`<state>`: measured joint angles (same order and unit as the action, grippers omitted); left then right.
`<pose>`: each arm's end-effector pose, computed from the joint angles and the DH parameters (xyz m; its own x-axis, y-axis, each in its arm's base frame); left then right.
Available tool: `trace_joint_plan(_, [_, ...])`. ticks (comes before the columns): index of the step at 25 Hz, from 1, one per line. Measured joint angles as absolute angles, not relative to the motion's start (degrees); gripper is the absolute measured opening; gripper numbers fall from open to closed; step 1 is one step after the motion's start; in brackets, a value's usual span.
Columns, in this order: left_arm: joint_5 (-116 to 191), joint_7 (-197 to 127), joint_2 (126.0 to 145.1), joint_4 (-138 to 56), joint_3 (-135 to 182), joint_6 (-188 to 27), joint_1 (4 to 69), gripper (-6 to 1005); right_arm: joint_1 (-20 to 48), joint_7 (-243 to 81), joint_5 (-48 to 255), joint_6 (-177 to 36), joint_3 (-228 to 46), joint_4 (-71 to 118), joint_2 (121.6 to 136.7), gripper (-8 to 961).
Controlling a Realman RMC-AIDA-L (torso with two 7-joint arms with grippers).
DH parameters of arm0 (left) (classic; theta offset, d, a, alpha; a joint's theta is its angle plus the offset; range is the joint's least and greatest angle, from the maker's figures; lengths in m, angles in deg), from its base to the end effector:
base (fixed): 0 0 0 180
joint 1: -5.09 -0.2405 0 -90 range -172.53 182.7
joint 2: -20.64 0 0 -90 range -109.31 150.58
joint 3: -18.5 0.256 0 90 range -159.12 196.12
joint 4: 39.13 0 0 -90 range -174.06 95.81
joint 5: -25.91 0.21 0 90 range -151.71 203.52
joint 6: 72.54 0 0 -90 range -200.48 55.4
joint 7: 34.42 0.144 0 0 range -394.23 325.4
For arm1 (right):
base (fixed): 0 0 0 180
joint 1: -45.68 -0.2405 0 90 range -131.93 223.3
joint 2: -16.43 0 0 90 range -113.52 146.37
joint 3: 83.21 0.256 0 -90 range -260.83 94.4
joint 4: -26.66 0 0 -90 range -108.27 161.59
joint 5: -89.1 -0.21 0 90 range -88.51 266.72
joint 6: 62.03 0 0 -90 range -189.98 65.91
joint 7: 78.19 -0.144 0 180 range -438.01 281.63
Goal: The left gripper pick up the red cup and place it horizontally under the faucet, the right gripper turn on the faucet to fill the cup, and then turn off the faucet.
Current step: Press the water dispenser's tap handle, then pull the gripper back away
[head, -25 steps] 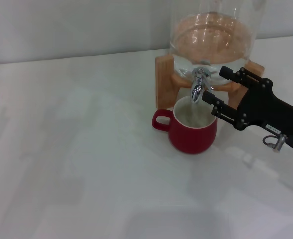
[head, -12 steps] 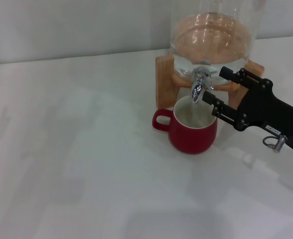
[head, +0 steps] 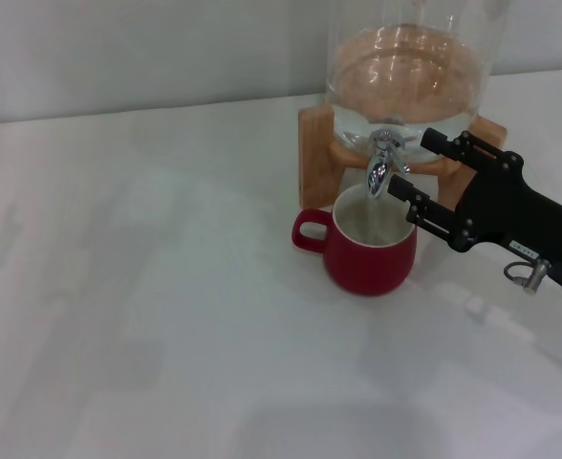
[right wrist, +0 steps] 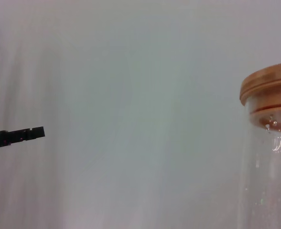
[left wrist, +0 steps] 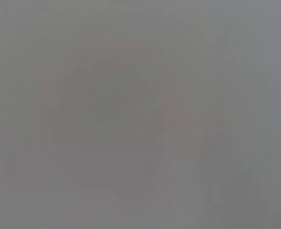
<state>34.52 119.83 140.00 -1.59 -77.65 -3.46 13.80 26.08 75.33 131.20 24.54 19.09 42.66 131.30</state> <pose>-0.2932 0.3134 0.0604 0.5652 -0.3381 0.7525 0.7191 -0.2451 -0.6502 0.2895 0.2937 0.0029 0.6979 0.2330 -0.6772 -0.3761 -0.6855 -0.6234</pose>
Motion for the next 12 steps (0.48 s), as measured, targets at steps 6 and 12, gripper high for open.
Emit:
trace_joint_plan(6, [34.52,119.9,140.0,-1.6,-77.66,-3.53,13.9,852,26.08,75.24,131.2,24.4,19.09,42.89,131.3,622])
trace_joint_plan(12, [34.51,119.92,140.0,-1.6,-77.65,-3.88,13.97,852,25.75,75.21,131.2,24.36,19.15,42.6,131.3,621])
